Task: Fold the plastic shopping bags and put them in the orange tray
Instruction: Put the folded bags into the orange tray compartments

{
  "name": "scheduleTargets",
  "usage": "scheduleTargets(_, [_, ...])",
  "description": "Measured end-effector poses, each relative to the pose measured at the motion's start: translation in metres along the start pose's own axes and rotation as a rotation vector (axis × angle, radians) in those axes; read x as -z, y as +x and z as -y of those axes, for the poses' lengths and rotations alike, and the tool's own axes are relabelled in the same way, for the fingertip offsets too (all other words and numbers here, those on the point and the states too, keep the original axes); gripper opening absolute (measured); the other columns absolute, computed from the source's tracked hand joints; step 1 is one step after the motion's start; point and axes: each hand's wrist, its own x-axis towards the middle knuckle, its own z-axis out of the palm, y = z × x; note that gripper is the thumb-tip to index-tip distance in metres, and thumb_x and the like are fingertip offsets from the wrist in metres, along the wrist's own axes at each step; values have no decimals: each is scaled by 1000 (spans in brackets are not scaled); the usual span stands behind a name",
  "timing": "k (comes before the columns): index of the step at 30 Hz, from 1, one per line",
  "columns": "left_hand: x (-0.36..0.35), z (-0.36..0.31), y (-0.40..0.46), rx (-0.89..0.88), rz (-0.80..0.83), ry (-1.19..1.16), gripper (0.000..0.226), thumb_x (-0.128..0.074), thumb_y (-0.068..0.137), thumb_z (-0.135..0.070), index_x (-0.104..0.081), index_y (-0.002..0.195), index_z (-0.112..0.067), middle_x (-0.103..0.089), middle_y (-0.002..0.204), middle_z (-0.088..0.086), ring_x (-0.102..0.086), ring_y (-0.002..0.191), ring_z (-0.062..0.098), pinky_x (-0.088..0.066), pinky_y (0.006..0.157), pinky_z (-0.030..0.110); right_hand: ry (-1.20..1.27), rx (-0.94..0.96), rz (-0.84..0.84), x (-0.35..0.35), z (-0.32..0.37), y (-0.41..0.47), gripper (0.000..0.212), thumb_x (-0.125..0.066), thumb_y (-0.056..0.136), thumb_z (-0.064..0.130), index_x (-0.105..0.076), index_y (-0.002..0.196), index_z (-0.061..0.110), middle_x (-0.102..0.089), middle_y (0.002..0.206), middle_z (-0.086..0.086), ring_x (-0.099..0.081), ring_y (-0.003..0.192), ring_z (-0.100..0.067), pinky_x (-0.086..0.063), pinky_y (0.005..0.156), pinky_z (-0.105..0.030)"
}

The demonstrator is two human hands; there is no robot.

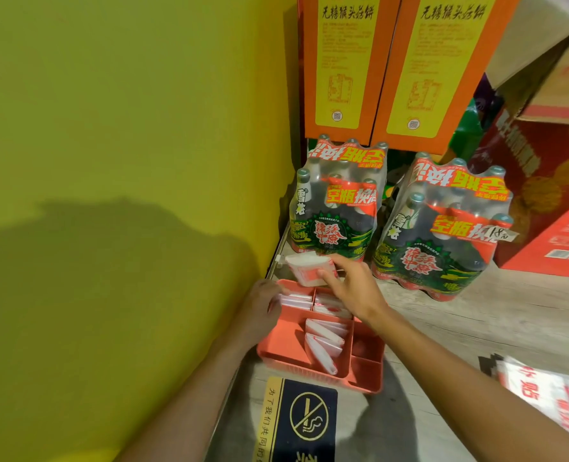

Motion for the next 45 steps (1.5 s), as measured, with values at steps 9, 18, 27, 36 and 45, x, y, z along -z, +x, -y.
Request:
scheduleTargets(9, [-6,9,-27,-122,-42,63,47,-58,91,7,-61,132,-16,-53,134,-9,-44,130,-1,-32,113,15,-533,207,272,-6,18,17,7,-57,94,23,-59,93,17,-67,88,-5,-63,87,-33,-48,67,-39])
scheduleTargets(18, [-12,10,-32,-87,-161,-19,44,-62,90,7,-60,129,-14,-61,129,-3,-55,124,7,-45,108,26,-847,169,429,-33,52,37,30,-57,97,21,-65,126,24,-69,113,-11,-62,111,-33,-47,82,-36])
scheduleTargets(27, [-9,1,-22,9,-152,-89,62,-53,95,5,-42,151,-19,-44,150,-8,-39,139,3,-27,114,12,-432,129,249,-34,20,3,32,-63,97,31,-63,129,25,-70,121,1,-64,109,-22,-53,86,-38])
scheduleTargets(36, [-14,8,-6,27,-96,129,45,-48,102,-10,-51,145,-22,-53,140,1,-44,131,11,-36,113,26,-512,71,204,-49,13,-12,26,-62,88,14,-71,108,27,-71,94,-1,-63,93,-26,-49,73,-37])
scheduleTargets(45, [-19,6,-21,-164,-42,288,46,-50,103,-14,-47,149,-13,-40,156,-1,-29,146,11,-29,121,33,-592,137,149,-65,-1,-62,61,-25,107,53,-37,155,17,-41,158,-1,-29,150,-16,-15,124,-34])
